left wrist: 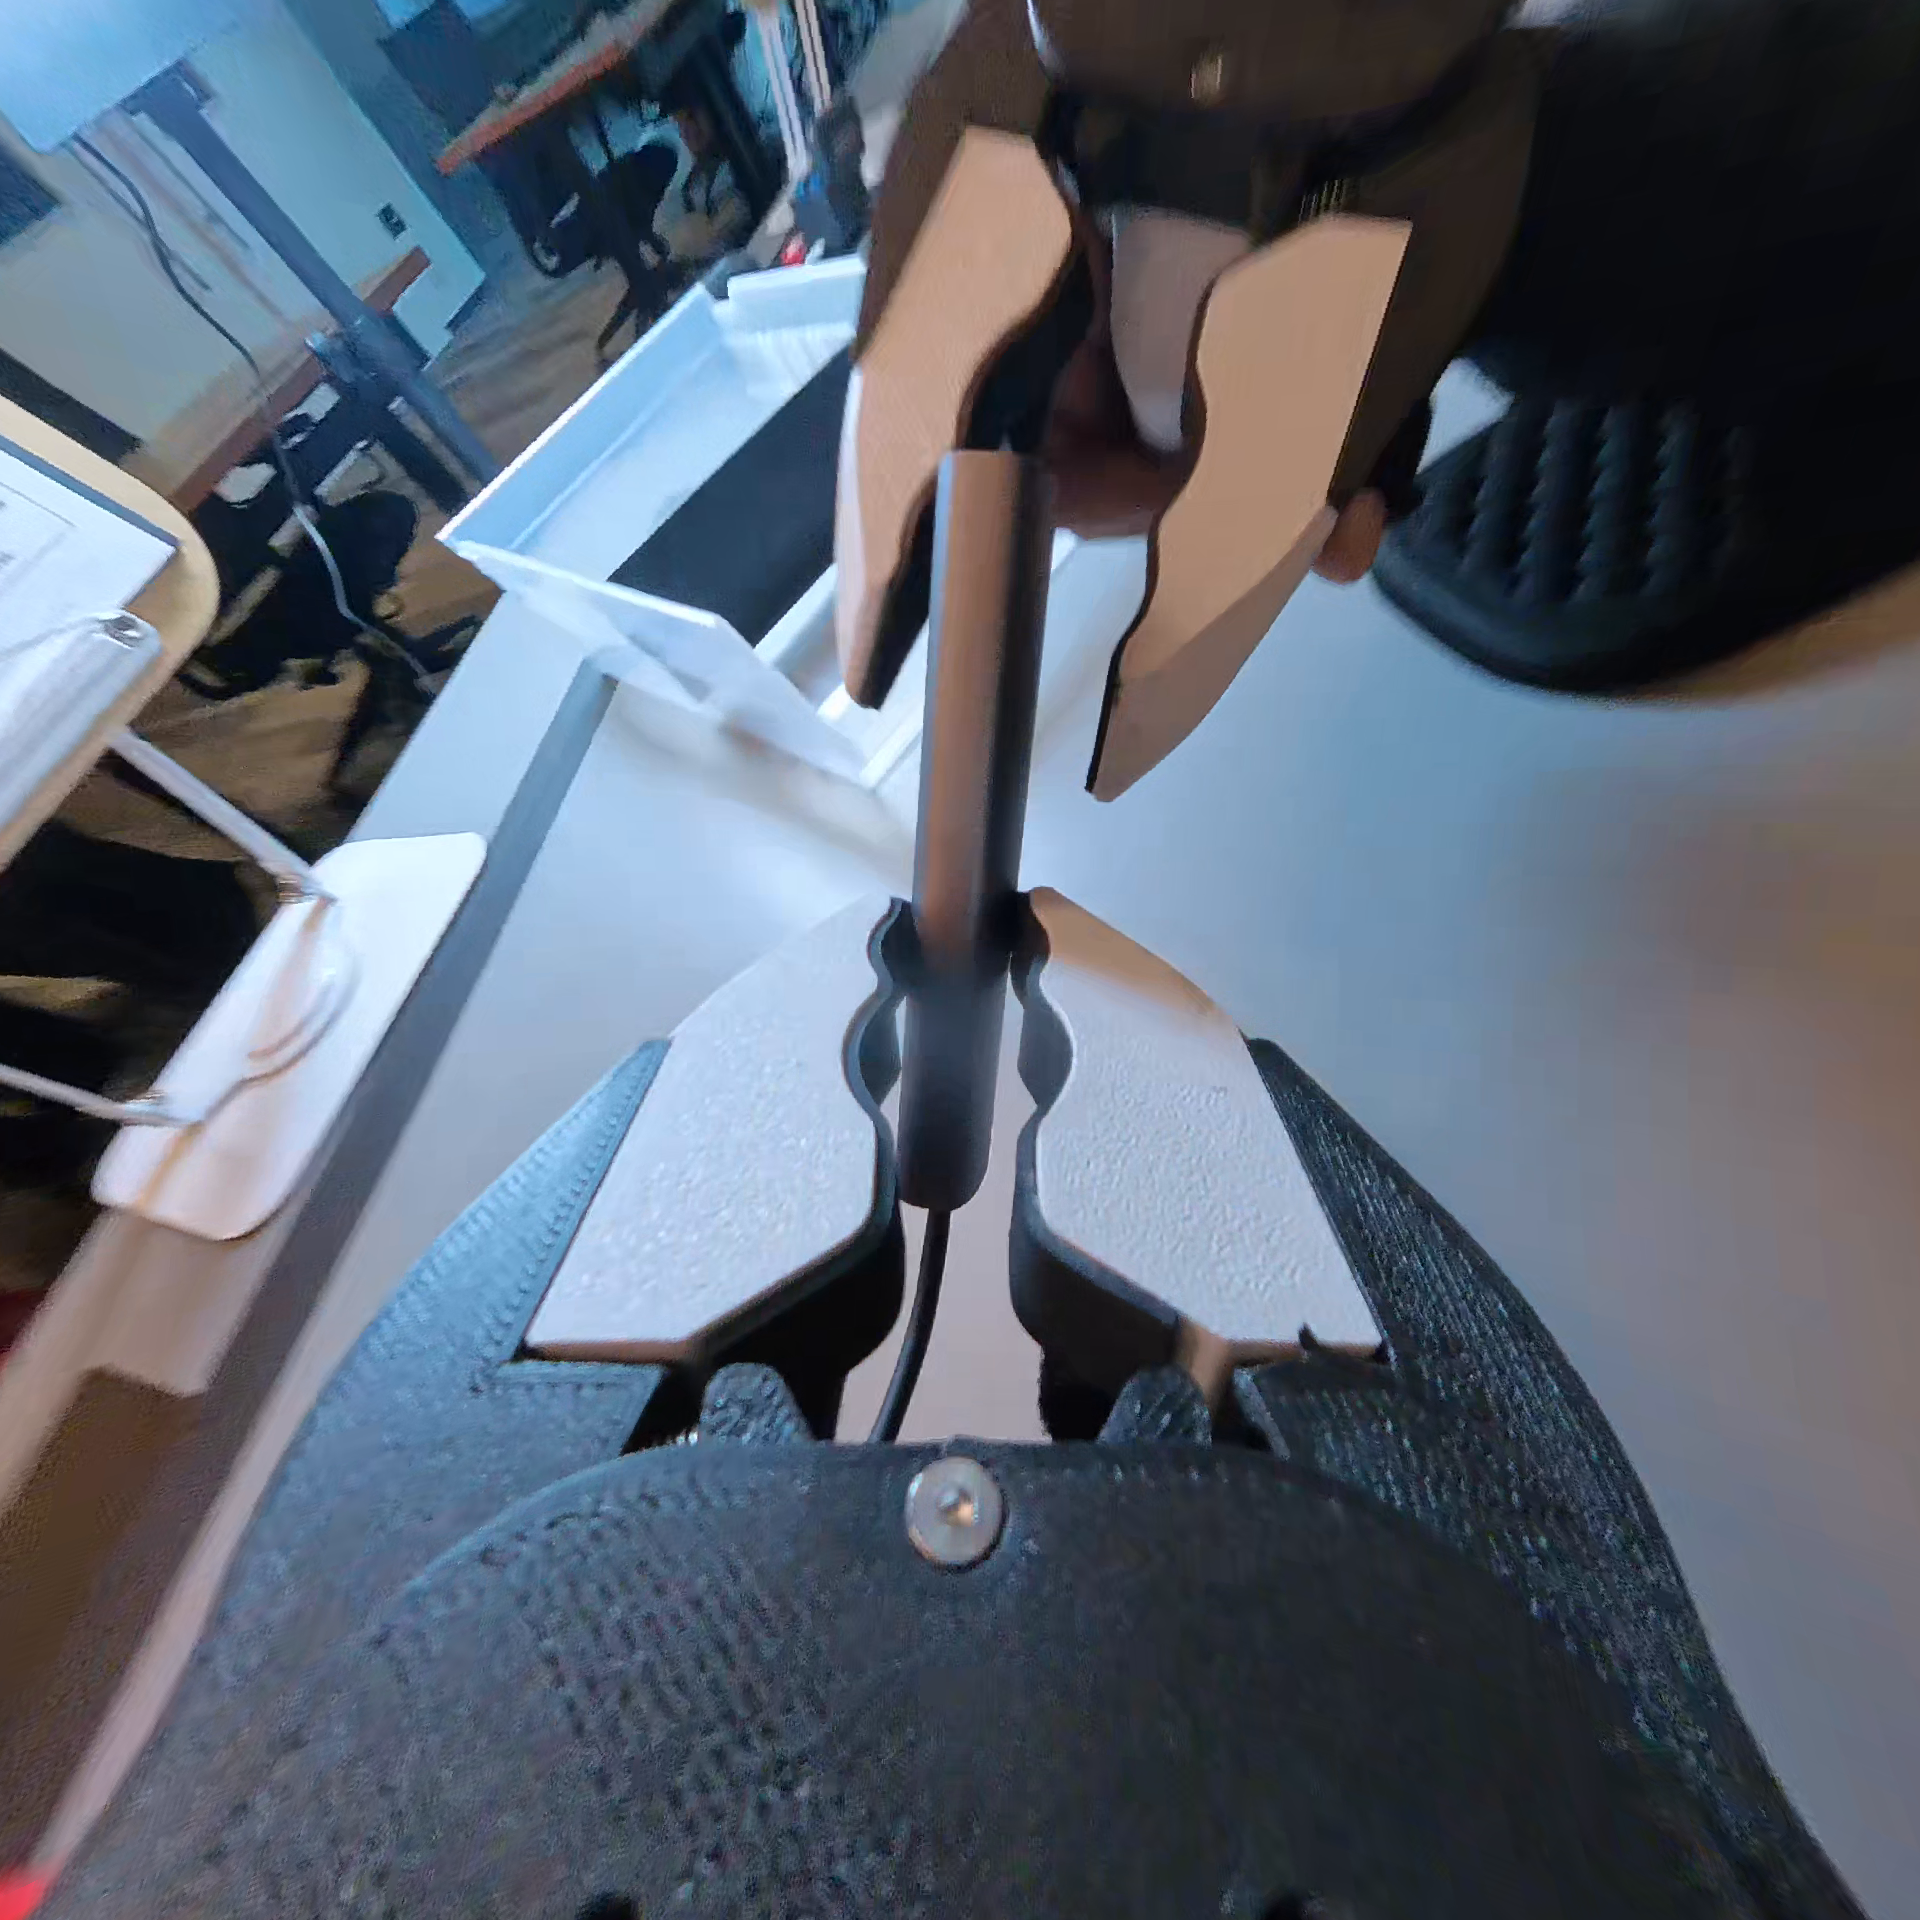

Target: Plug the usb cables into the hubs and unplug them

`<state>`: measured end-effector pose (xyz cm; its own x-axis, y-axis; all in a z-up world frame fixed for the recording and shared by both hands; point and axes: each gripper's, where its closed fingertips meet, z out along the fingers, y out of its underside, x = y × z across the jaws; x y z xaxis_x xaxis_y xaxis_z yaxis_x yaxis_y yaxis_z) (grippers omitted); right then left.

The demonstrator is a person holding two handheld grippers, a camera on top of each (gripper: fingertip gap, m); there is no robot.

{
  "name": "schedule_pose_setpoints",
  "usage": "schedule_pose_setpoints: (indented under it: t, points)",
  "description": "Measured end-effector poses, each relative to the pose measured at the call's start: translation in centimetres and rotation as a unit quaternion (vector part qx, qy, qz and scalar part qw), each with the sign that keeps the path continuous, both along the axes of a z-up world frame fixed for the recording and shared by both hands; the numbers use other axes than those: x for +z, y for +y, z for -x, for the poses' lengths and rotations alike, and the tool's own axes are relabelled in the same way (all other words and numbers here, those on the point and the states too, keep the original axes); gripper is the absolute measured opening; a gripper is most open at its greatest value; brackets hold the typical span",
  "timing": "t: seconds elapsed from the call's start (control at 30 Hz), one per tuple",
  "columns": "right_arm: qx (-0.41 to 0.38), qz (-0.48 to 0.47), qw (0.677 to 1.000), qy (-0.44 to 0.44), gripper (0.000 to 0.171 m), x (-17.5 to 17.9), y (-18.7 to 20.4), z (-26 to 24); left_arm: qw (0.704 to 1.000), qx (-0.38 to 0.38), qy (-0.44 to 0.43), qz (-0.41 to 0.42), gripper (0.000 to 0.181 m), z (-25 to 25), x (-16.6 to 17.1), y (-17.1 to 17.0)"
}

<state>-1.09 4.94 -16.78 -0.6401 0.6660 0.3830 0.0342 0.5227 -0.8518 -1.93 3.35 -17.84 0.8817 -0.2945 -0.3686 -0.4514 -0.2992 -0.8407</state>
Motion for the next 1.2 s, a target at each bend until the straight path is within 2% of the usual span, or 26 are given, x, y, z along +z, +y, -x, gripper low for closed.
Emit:
schedule_pose_setpoints:
  t: [0.1, 0.2, 0.3, 0.37, 0.5, 0.67, 0.9, 0.93, 1.0, 1.07, 1.2]
  points:
    - [0.015, 0.019, 0.999, -0.028, 0.037, -1.1, 0.4, -0.1, 0.996, -0.033, -0.084, -0.014, 0.018, -0.4, 0.7, -0.3]
    - [0.036, 0.003, 0.999, -0.023, 0.022, -1.5, -0.9, -0.4, 0.995, -0.040, -0.087, 0.001, 0.018, -0.6, -0.3, -0.3]
    - [0.027, -0.021, 0.999, -0.017, 0.018, -2.0, -1.5, 0.0, 0.993, -0.063, -0.097, 0.006, 0.018, -1.7, -0.8, 0.0]
    - [0.032, -0.033, 0.999, -0.025, 0.009, -2.6, -1.8, -0.1, 0.994, -0.064, -0.086, 0.016, 0.017, -1.9, -1.3, 0.0]
    - [0.026, -0.065, 0.997, -0.036, 0.008, -3.3, -2.0, -0.2, 0.996, -0.058, -0.061, 0.037, 0.018, -1.8, -1.9, -0.2]
    - [0.013, -0.086, 0.996, -0.031, 0.008, -3.7, -2.0, 0.0, 0.998, -0.028, 0.041, 0.040, 0.018, -1.7, -1.8, 0.1]
    - [0.036, -0.072, 0.997, -0.010, 0.008, -2.5, -3.2, 0.2, 0.996, -0.051, 0.051, 0.055, 0.018, -1.4, -0.7, -1.4]
    - [0.025, -0.092, 0.995, -0.009, 0.008, -2.6, -2.6, 0.3, 0.996, -0.047, 0.048, 0.055, 0.018, -0.9, -0.6, -1.6]
    - [-0.029, -0.145, 0.989, -0.016, 0.008, -3.5, 1.3, 0.4, 0.998, 0.035, 0.047, 0.037, 0.018, 4.1, 0.2, -3.1]
    - [-0.048, -0.068, 0.996, -0.021, 0.008, -2.6, 3.7, -0.1, 0.998, 0.043, -0.043, 0.019, 0.018, 6.3, 1.3, -5.6]
    - [-0.079, 0.006, 0.996, 0.039, 0.008, 1.6, 5.8, 0.3, 0.995, 0.062, -0.081, -0.022, 0.018, 6.5, 1.7, -5.9]
